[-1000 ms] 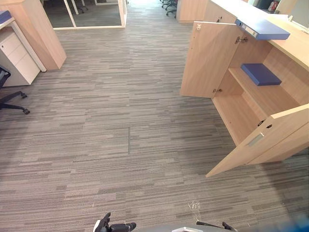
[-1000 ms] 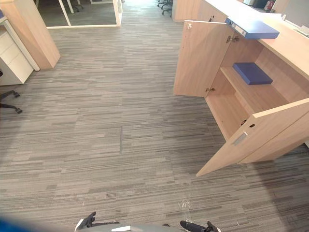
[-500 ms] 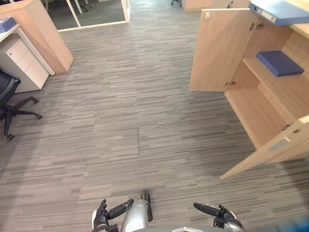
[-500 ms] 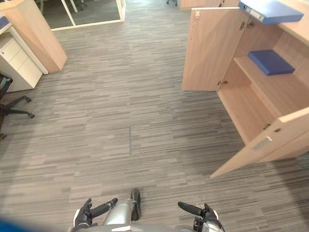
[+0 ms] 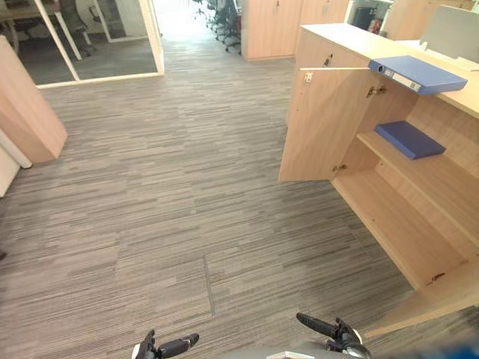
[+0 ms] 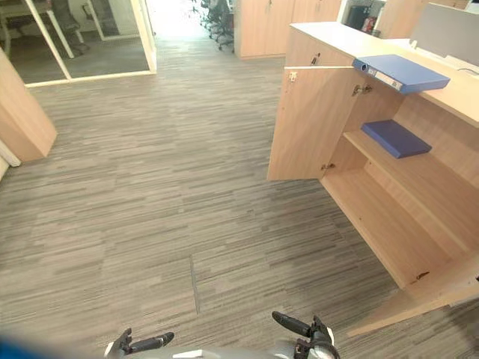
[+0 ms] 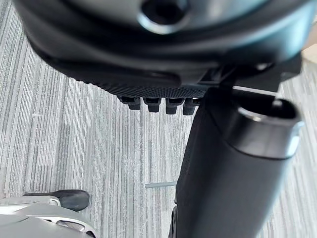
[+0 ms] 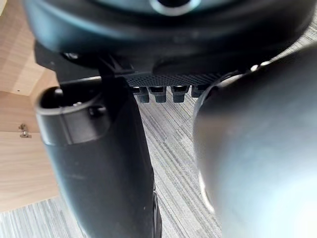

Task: Walk over to the cabinet, pick up the folder, carry it to the office cabinet, place the folder inside the office cabinet, then close the office cabinet door

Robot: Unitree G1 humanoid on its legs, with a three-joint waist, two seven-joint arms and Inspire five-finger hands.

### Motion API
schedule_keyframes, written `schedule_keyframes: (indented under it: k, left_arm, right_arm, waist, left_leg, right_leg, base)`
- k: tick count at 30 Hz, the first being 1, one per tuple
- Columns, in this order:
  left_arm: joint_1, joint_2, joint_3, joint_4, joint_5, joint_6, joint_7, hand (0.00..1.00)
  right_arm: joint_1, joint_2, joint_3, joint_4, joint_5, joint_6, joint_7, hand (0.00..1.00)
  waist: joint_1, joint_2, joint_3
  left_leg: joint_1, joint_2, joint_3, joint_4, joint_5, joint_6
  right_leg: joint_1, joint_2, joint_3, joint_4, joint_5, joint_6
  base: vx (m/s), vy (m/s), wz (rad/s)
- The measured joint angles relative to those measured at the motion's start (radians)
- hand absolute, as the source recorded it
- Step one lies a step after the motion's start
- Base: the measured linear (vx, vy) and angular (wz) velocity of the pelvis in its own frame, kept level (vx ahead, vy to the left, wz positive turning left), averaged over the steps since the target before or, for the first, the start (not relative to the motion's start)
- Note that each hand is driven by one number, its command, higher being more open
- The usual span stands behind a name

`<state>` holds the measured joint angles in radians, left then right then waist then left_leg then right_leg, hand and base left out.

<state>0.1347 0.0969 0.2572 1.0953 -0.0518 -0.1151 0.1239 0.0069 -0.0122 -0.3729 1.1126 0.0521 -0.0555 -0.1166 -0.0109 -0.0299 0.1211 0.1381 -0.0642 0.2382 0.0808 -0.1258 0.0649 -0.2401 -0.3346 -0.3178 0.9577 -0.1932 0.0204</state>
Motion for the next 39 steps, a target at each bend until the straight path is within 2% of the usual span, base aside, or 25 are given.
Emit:
schedule_keyframes:
  k: [2,3,4,6,7,10,13,14,15,16,17,18,19,23,26,27,30,31,32,33,35,36,37,38,39]
  left_arm:
    - [-0.007,-0.007,-0.017,-0.002,-0.009,-0.001,0.003,1.0]
    - [-0.007,-0.007,-0.032,-0.006,-0.008,-0.006,0.005,1.0]
    - [-0.009,-0.012,-0.033,-0.017,-0.007,-0.008,0.006,1.0]
    - [-0.012,-0.02,-0.032,-0.031,-0.006,-0.008,0.011,1.0]
    - [-0.012,-0.03,-0.033,-0.031,-0.005,-0.008,0.012,1.0]
    - [-0.03,-0.039,-0.033,-0.018,0.005,-0.005,0.004,1.0]
    - [-0.045,-0.05,-0.032,-0.015,0.03,-0.005,-0.004,1.0]
    - [-0.045,-0.063,-0.02,-0.026,0.035,-0.005,-0.006,1.0]
    - [-0.042,-0.085,0.021,-0.042,0.044,0.0,-0.023,1.0]
    - [-0.041,-0.085,0.045,-0.057,0.045,0.002,-0.031,1.0]
    - [-0.035,-0.102,0.085,-0.076,0.044,0.003,-0.037,1.0]
    - [-0.03,-0.12,0.114,-0.086,0.035,0.008,-0.033,1.0]
    - [-0.029,-0.124,0.118,-0.088,0.024,0.008,-0.034,1.0]
    - [-0.044,-0.109,0.119,-0.095,-0.005,0.005,-0.033,1.0]
    - [-0.062,-0.112,0.116,-0.126,-0.014,-0.001,-0.022,1.0]
    - [-0.066,-0.115,0.115,-0.129,-0.016,-0.007,-0.019,1.0]
    - [-0.068,-0.117,0.115,-0.129,-0.017,-0.008,-0.017,1.0]
    - [-0.064,-0.123,0.12,-0.129,-0.02,-0.008,-0.01,1.0]
    - [-0.056,-0.124,0.126,-0.128,-0.032,-0.008,0.0,1.0]
    - [-0.049,-0.125,0.137,-0.129,-0.042,-0.009,0.003,1.0]
    - [-0.042,-0.12,0.171,-0.127,-0.05,-0.01,0.009,1.0]
    - [-0.044,-0.119,0.19,-0.115,-0.056,-0.01,0.009,1.0]
    - [-0.045,-0.119,0.192,-0.108,-0.056,-0.009,0.009,1.0]
    - [-0.044,-0.119,0.186,-0.098,-0.056,-0.009,0.007,1.0]
    - [-0.046,-0.116,0.17,-0.088,-0.056,-0.008,0.005,1.0]
  right_arm:
    - [-0.005,0.001,0.006,-0.012,-0.001,0.0,-0.004,1.0]
    - [-0.013,0.003,0.019,-0.011,-0.001,0.002,-0.005,1.0]
    - [-0.012,0.012,0.022,-0.021,0.001,0.003,-0.007,1.0]
    - [-0.01,0.012,0.031,-0.031,0.023,0.008,-0.016,1.0]
    - [-0.01,0.003,0.039,-0.03,0.028,0.011,-0.016,1.0]
    - [-0.017,0.002,0.036,-0.038,0.029,0.008,-0.019,1.0]
    - [0.012,0.013,-0.013,-0.029,0.043,0.011,-0.021,1.0]
    - [0.021,0.027,-0.034,-0.03,0.062,0.01,-0.023,1.0]
    - [0.037,0.041,-0.037,-0.039,0.069,0.01,-0.021,1.0]
    - [0.049,0.044,-0.036,-0.049,0.069,0.009,-0.019,1.0]
    - [0.058,0.036,-0.038,-0.057,0.068,0.01,-0.012,1.0]
    - [0.06,0.019,-0.038,-0.053,0.071,0.01,-0.004,1.0]
    - [0.064,0.011,-0.038,-0.047,0.072,0.013,0.003,1.0]
    - [0.065,0.015,-0.037,-0.047,0.079,0.016,0.006,1.0]
    - [0.064,0.017,-0.012,-0.045,0.079,0.025,0.003,1.0]
    - [0.063,0.018,0.021,-0.045,0.078,0.025,0.003,1.0]
    - [0.057,0.013,0.09,-0.046,0.075,0.024,0.005,1.0]
    - [0.056,0.011,0.09,-0.046,0.074,0.024,0.004,1.0]
    - [0.056,0.017,0.089,-0.045,0.074,0.024,0.002,1.0]
    - [0.054,0.022,0.089,-0.044,0.071,0.024,0.005,1.0]
    - [0.043,0.047,0.082,-0.049,0.067,0.022,0.009,1.0]
    - [0.04,0.061,0.079,-0.054,0.065,0.021,0.019,1.0]
    - [0.039,0.063,0.079,-0.057,0.065,0.021,0.024,1.0]
    - [0.035,0.063,0.078,-0.06,0.064,0.022,0.031,1.0]
    - [0.035,0.062,0.071,-0.072,0.063,0.023,0.033,1.0]
  waist:
    - [-0.005,0.018,0.015]
    - [-0.005,0.018,0.018]
    - [-0.005,0.018,0.02]
    - [-0.004,0.015,0.026]
    - [0.003,0.025,0.029]
    - [0.002,0.041,0.031]
    - [-0.005,0.038,0.028]
    - [-0.013,0.03,0.023]
    - [-0.022,0.02,0.013]
    - [-0.02,0.018,0.006]
    - [-0.006,0.038,0.002]
    - [0.007,0.064,-0.003]
    - [0.008,0.073,-0.001]
    - [0.014,0.052,0.012]
    - [0.04,0.024,0.035]
    - [0.048,0.018,0.04]
    - [0.055,0.018,0.038]
    - [0.057,0.023,0.032]
    - [0.064,0.022,0.012]
    - [0.066,0.018,0.0]
    - [0.071,-0.016,-0.024]
    - [0.084,-0.025,-0.03]
    - [0.088,-0.025,-0.03]
    - [0.089,-0.023,-0.03]
    - [0.085,-0.021,-0.03]
  left_leg:
    - [0.026,0.022,0.0,-0.001,-0.004,-0.007]
    - [0.043,0.026,0.004,-0.009,-0.011,-0.018]
    - [0.066,0.026,0.026,-0.028,-0.025,-0.039]
    - [0.12,0.035,0.036,-0.059,-0.057,-0.057]
    - [0.14,0.063,0.05,-0.058,-0.077,-0.079]
    - [0.161,0.112,0.093,-0.068,-0.091,-0.107]
    - [0.205,0.165,0.111,-0.035,-0.082,-0.123]
    - [0.181,0.204,0.108,0.087,-0.095,-0.143]
    - [0.09,0.265,0.1,0.326,-0.109,-0.163]
    - [0.021,0.306,0.088,0.485,-0.101,-0.152]
    - [-0.094,0.378,0.051,0.788,-0.067,-0.112]
    - [-0.171,0.428,0.025,0.99,-0.067,-0.112]
    - [-0.231,0.437,0.0,1.089,-0.073,-0.113]
    - [-0.38,0.377,-0.012,1.074,-0.11,-0.107]
    - [-0.439,0.275,-0.105,0.749,-0.158,-0.117]
    - [-0.443,0.235,-0.184,0.597,-0.154,-0.121]
    - [-0.459,0.187,-0.332,0.373,-0.104,-0.141]
    - [-0.46,0.177,-0.379,0.311,-0.059,-0.145]
    - [-0.449,0.166,-0.373,0.315,0.038,-0.152]
    - [-0.442,0.167,-0.341,0.317,0.073,-0.174]
    - [-0.413,0.164,-0.235,0.32,0.033,-0.14]
    - [-0.363,0.158,-0.16,0.306,0.016,-0.12]
    - [-0.332,0.151,-0.136,0.294,0.01,-0.11]
    - [-0.267,0.128,-0.1,0.268,-0.001,-0.093]
    - [-0.213,0.103,-0.075,0.251,-0.012,-0.075]
  right_leg:
    - [0.02,0.076,-0.102,-0.241,-0.03,0.018]
    - [0.021,0.109,-0.165,-0.423,-0.008,0.003]
    - [0.007,0.113,-0.199,-0.506,0.018,-0.002]
    - [0.005,0.111,-0.228,-0.559,0.133,-0.053]
    - [0.01,0.144,-0.231,-0.552,0.11,-0.096]
    - [0.011,0.22,-0.219,-0.545,0.049,-0.111]
    - [0.073,0.279,-0.221,-0.56,-0.009,-0.122]
    - [0.125,0.313,-0.223,-0.616,-0.011,-0.123]
    - [0.182,0.352,-0.216,-0.689,0.005,-0.128]
    - [0.209,0.378,-0.204,-0.728,0.015,-0.14]
    - [0.253,0.434,-0.167,-0.776,0.029,-0.163]
    - [0.29,0.482,-0.115,-0.799,0.029,-0.165]
    - [0.333,0.506,-0.063,-0.82,0.026,-0.17]
    - [0.402,0.502,0.094,-0.853,0.021,-0.171]
    - [0.469,0.467,0.217,-0.848,0.002,-0.138]
    - [0.488,0.455,0.254,-0.846,-0.012,-0.12]
    - [0.498,0.436,0.327,-0.82,-0.065,-0.107]
    - [0.499,0.428,0.362,-0.794,-0.095,-0.082]
    - [0.498,0.406,0.4,-0.776,-0.119,-0.053]
    - [0.486,0.384,0.437,-0.754,-0.129,-0.036]
    - [0.423,0.331,0.481,-0.651,-0.132,-0.028]
    - [0.379,0.292,0.484,-0.549,-0.129,-0.003]
    - [0.358,0.274,0.481,-0.491,-0.123,0.008]
    - [0.316,0.238,0.473,-0.362,-0.098,0.038]
    - [0.264,0.202,0.448,-0.216,-0.051,0.02]
  base:
    - [0.23,-0.059,-0.11]
    - [0.23,-0.077,-0.05]
    - [0.27,-0.096,-0.02]
    - [0.27,-0.137,-0.09]
    - [0.22,-0.141,-0.25]
    - [0.37,-0.261,-0.38]
    - [0.33,-0.275,-0.13]
    - [0.34,-0.34,-0.04]
    - [0.34,-0.344,-0.11]
    - [0.43,-0.353,-0.53]
    - [0.44,-0.223,-1.07]
    - [0.53,-0.154,-1.47]
    - [0.38,-0.008,-1.31]
    - [0.32,0.026,-1.19]
    - [0.31,0.113,-1.37]
    - [0.25,0.147,-1.05]
    - [0.34,0.266,-0.88]
    - [0.5,0.401,-0.88]
    - [0.53,0.41,-1.13]
    - [0.55,0.425,-1.35]
    - [0.42,0.35,-1.36]
    - [0.27,0.267,-1.26]
    - [0.37,0.387,-1.49]
    - [0.26,0.287,-1.16]
    - [0.25,0.258,-0.93]
